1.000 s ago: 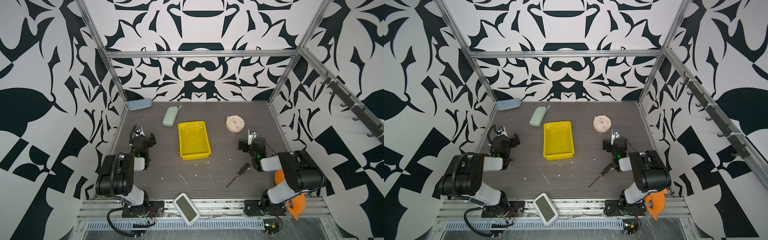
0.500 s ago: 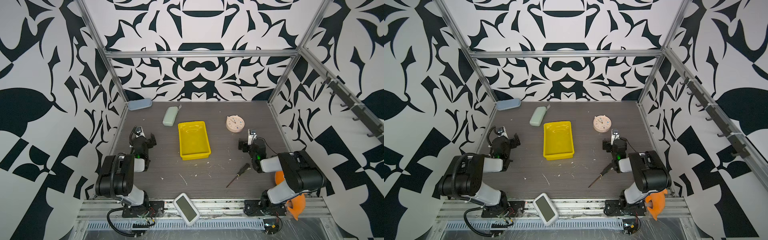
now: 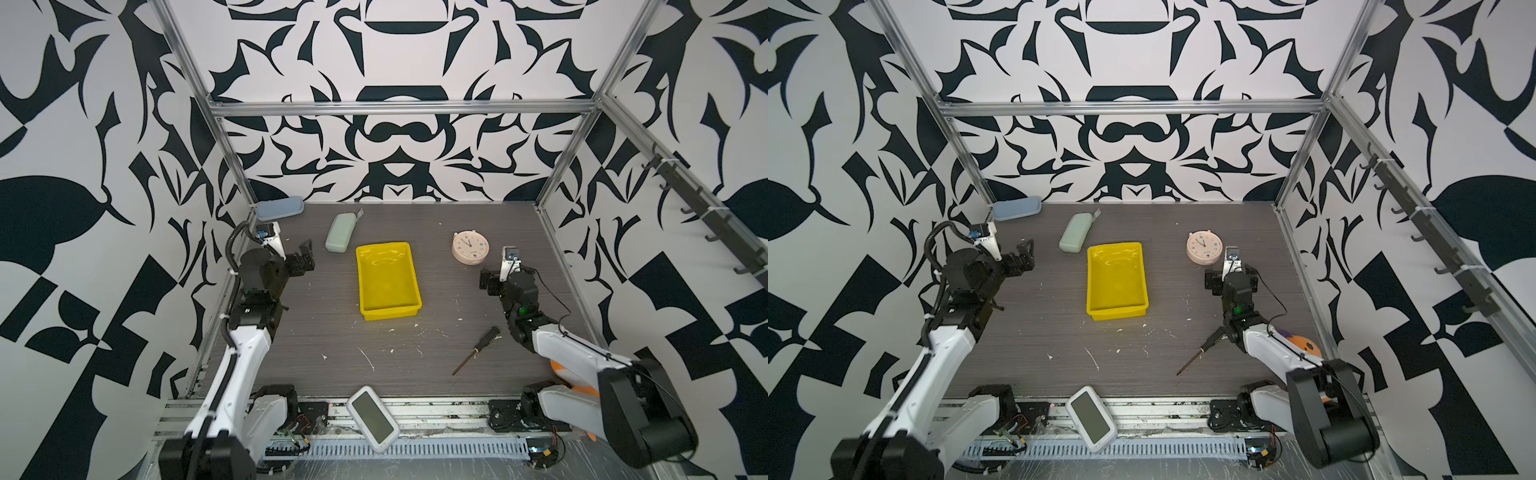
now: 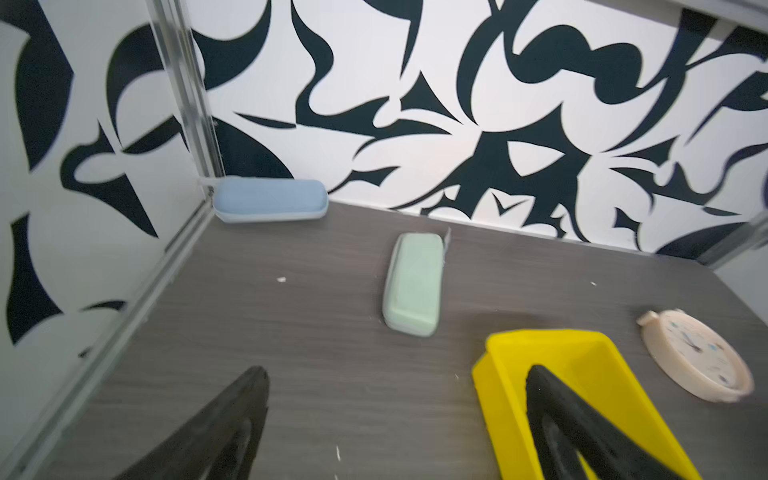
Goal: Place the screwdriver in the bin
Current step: 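Move the right gripper over the black-and-yellow screwdriver handle while the left arm holds still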
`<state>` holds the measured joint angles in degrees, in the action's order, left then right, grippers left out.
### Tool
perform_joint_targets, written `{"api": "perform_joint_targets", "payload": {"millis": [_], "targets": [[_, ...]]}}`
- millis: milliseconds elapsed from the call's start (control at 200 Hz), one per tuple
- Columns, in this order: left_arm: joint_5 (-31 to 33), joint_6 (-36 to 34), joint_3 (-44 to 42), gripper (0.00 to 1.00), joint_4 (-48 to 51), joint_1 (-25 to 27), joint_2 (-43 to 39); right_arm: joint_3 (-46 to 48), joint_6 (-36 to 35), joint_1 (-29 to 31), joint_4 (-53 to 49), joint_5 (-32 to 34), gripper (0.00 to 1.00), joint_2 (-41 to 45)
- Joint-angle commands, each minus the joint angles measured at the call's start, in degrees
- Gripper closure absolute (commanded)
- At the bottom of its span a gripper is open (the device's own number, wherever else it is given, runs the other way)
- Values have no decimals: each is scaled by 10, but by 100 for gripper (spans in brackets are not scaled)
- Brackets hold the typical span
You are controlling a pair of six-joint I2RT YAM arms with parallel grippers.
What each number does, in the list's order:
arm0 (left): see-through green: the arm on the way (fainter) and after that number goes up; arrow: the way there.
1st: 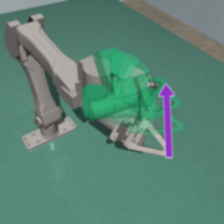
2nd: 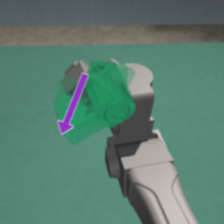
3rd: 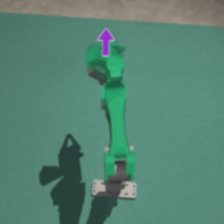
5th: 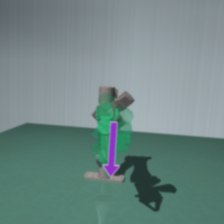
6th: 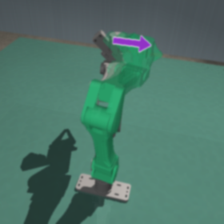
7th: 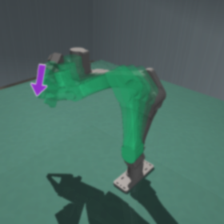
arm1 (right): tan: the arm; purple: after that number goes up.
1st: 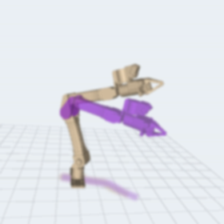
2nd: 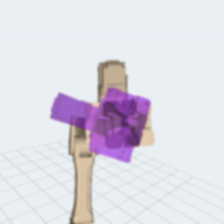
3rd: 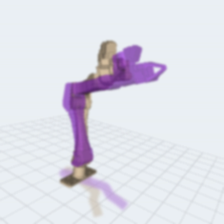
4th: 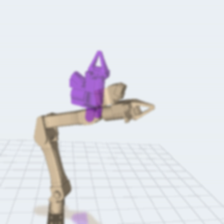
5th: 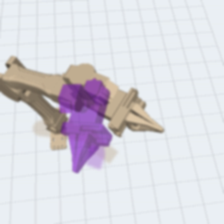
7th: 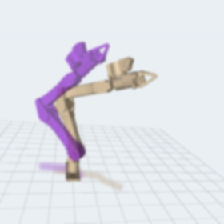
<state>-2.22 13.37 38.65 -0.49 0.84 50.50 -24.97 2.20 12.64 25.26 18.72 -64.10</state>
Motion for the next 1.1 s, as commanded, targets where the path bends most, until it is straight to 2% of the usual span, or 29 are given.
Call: {"api": "perform_joint_targets", "payload": {"millis": [0, 40, 100, 170, 235, 285, 455, 535, 580, 640, 810, 920, 1095], "targets": [[-1, 118, -30, 1, 175, 3, -58, -57, 71, 4, -235, 9, 0, 64], [20, 154, -29, 1, 222, 3, -81, -80, 100, 4, -293, 17, 0, 83], [21, 165, -27, 1, 293, 3, -111, -110, 132, 4, -373, 21, 0, 104], [10, 180, -40, 1, 297, 3, -146, -136, 148, 4, -445, 21, 0, 125], [-10, 197, -57, 1, 288, 3, -175, -158, 228, 4, -542, 57, 0, 143], [-13, 213, -78, 1, 271, 3, -194, -168, 278, 4, -616, 55, 0, 160], [-1, 249, -139, 1, 243, 3, -196, -123, 355, 1, -594, -42, 0, 242], [-6, 257, -172, 1, 211, 3, -164, -118, 422, 1, -601, -49, 0, 268], [-12, 286, -191, 1, 182, 3, -143, -111, 470, 1, -610, -54, 0, 278], [-41, 274, -184, 1, 169, 3, -117, -90, 530, 1, -611, -69, 0, 292], [-44, 274, -174, 1, 182, 3, -87, -19, 643, 1, -592, -149, 2, 303], [-32, 277, -176, 1, 184, 3, -97, 2, 660, 3, -549, -220, 1, 265], [-2, 289, -185, 1, 198, 3, -130, -46, 671, 23, -628, -201, 1, 201]]}}
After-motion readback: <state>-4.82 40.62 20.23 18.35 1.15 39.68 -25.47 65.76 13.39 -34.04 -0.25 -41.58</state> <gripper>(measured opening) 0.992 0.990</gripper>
